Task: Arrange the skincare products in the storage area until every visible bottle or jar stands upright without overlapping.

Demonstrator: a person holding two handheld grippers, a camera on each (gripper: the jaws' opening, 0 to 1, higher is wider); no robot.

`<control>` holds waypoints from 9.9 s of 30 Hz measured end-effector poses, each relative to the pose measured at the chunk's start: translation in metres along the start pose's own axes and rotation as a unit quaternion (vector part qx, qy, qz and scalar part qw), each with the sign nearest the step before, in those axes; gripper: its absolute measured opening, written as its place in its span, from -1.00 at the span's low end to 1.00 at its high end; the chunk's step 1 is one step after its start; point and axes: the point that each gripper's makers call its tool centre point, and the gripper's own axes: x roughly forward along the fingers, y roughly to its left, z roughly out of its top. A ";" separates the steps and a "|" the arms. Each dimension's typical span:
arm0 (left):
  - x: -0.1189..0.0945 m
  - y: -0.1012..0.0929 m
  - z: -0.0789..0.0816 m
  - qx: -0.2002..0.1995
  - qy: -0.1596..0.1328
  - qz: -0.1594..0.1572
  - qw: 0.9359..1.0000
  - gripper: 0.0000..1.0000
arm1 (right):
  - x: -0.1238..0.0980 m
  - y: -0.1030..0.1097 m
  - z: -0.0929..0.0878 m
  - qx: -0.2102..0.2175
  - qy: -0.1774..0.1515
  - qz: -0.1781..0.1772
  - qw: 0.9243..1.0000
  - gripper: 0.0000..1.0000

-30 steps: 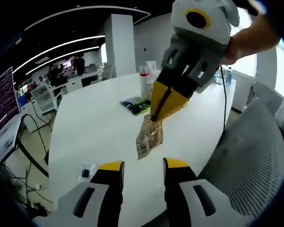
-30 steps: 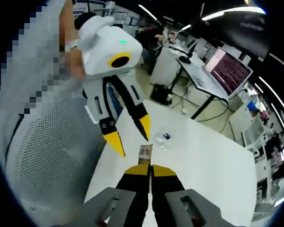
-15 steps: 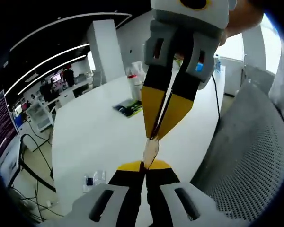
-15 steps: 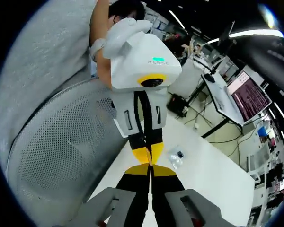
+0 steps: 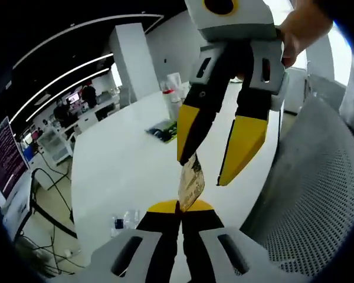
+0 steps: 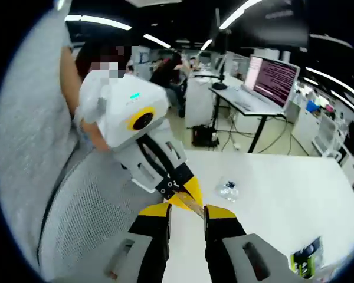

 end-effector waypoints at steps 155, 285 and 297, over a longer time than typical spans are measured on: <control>0.002 0.018 -0.037 -0.116 0.089 0.054 0.988 -1.00 | 0.003 -0.201 -0.015 0.456 -0.068 -0.070 0.885 -1.00; 0.009 -0.003 -0.067 -0.065 0.157 0.018 0.985 -0.99 | 0.030 -0.366 -0.119 0.019 0.337 -0.058 0.940 -0.15; 0.008 0.003 -0.058 -0.079 0.134 0.029 0.987 -0.99 | 0.048 -0.298 -0.052 0.056 0.260 -0.088 0.960 0.05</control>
